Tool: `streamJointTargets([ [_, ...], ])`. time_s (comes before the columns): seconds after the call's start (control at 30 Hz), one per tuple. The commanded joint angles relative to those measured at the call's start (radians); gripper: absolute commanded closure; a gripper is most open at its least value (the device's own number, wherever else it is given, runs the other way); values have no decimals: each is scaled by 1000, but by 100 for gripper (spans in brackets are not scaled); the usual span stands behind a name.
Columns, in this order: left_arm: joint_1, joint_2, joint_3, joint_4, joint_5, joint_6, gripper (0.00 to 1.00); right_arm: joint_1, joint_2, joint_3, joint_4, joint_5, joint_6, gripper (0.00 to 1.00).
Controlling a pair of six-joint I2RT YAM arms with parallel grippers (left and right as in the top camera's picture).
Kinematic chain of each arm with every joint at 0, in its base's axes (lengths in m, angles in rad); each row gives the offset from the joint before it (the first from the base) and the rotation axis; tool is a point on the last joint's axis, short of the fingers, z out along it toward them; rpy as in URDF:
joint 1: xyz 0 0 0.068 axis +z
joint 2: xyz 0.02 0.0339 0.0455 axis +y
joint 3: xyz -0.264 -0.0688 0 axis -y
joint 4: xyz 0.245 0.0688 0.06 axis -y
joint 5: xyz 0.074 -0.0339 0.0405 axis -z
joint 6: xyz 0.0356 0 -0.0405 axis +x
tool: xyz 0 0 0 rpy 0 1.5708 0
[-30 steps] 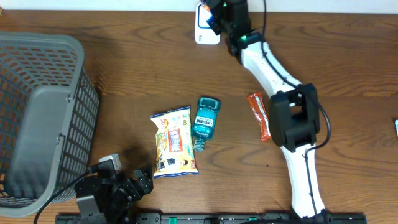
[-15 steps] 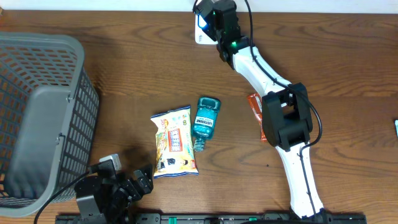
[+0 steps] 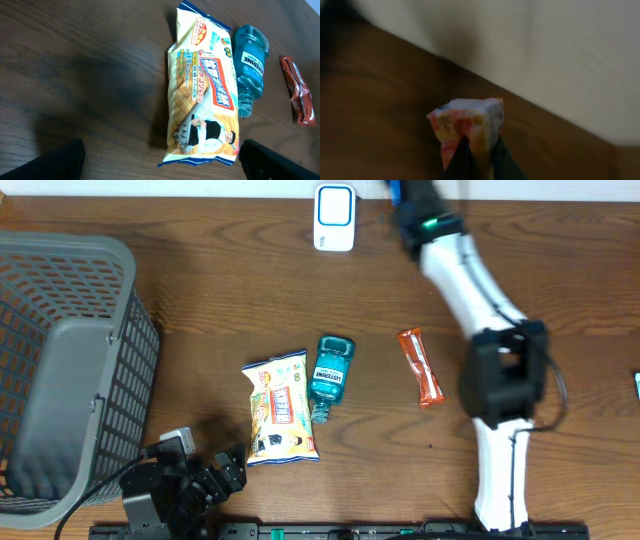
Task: Scan the item barcode
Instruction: 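Carry the orange packet right and release it off the table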
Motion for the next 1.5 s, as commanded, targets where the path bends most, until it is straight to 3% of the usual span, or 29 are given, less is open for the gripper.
streamJointTargets([
  [0.0, 3, -2, -6, -39, 10, 17, 1, -103, -80, 23, -89, 53, 98, 99],
  [0.2, 3, -2, -6, -39, 10, 17, 2, -320, -72, -29, -234, 32, 311, 99],
  [0.63, 3, -2, -6, -39, 10, 17, 2, -681, -72, -284, -133, -166, 356, 99],
  [0.9, 3, -2, -6, -39, 10, 17, 2, -795, -71, -357, -67, -111, 439, 98],
  [1.1, 3, -2, -6, -39, 10, 17, 2, -874, -72, -356, -68, -130, 461, 76],
  [1.13, 3, -2, -6, -39, 10, 17, 1, -880, -74, -356, -69, -150, 463, 64],
  [1.23, 3, -2, -6, -39, 10, 17, 2, -889, -90, -353, -71, -292, 449, 1],
  [1.47, 3, -2, -6, -39, 10, 17, 2, -845, -238, -338, -82, -448, 440, 1],
])
